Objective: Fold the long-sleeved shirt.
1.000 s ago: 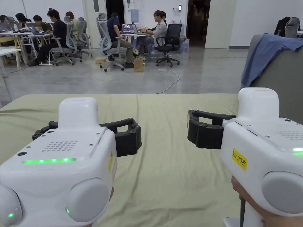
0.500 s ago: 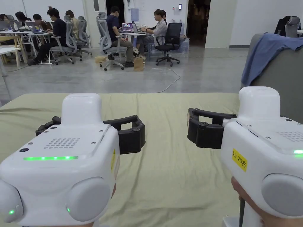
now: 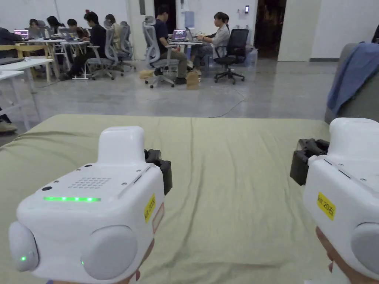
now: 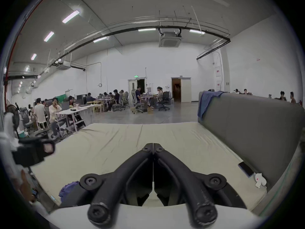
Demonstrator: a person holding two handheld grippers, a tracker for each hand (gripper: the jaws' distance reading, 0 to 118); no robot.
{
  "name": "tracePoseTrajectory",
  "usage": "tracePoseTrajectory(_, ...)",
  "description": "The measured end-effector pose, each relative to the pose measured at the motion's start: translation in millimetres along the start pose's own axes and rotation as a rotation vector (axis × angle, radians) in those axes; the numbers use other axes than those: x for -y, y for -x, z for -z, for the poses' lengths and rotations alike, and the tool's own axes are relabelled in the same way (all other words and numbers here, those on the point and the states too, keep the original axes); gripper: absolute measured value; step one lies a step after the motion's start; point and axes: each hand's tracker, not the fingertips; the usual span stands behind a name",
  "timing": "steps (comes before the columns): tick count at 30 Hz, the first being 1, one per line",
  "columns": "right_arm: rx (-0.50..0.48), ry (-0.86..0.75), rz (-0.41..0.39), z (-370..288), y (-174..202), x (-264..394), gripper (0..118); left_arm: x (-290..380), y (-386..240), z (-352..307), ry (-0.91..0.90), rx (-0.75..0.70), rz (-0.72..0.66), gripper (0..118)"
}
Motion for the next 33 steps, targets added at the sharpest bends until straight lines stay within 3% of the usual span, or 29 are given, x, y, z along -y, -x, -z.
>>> tracePoseTrajectory(2,-0.051,0.001,-0.020,13,29,1,0,-9,35,-15,-0.016,-0.088,-0.021,0)
tracePoseTrajectory(7,-0.564,0.053,-0.037,16,166,-9,0,-17,143,-91,-0.037,-0.467,-0.010,0)
tracePoseTrajectory(10,-0.849,0.071,0.006,-3,233,-8,0,-15,190,-135,-0.008,-0.637,-0.037,0)
tracePoseTrajectory(13,-0.969,0.111,0.065,-15,264,-5,0,-4,213,-151,0.038,-0.674,-0.068,0)
tracePoseTrajectory(14,-0.977,0.121,0.069,-13,264,0,0,3,217,-146,0.053,-0.665,-0.069,0)
tracePoseTrajectory(15,-0.972,0.129,0.067,-9,262,2,0,10,219,-138,0.077,-0.646,-0.073,12)
tracePoseTrajectory(16,-0.969,0.140,0.064,-5,258,6,0,18,220,-128,0.101,-0.614,-0.086,48)
tracePoseTrajectory(19,-0.884,0.213,0.030,15,232,21,0,55,228,-79,0.148,-0.507,-0.087,91)
tracePoseTrajectory(20,-0.841,0.239,0.020,22,218,27,0,73,228,-53,0.226,-0.478,-0.098,118)
tracePoseTrajectory(25,-0.679,0.316,-0.038,43,162,57,0,156,235,46,0.494,-0.352,-0.140,118)
tracePoseTrajectory(29,-0.586,0.385,-0.036,53,125,79,0,231,245,119,0.672,-0.301,-0.148,116)
tracePoseTrajectory(30,-0.571,0.401,-0.038,56,118,84,0,246,246,133,0.734,-0.302,-0.121,110)
tracePoseTrajectory(31,-0.562,0.415,-0.040,57,114,87,0,258,248,141,0.766,-0.291,-0.118,94)
tracePoseTrajectory(32,-0.553,0.432,-0.034,60,109,92,0,267,252,148,0.793,-0.301,-0.130,88)
tracePoseTrajectory(33,-0.544,0.448,-0.028,63,105,95,0,256,244,140,0.732,-0.274,-0.181,81)
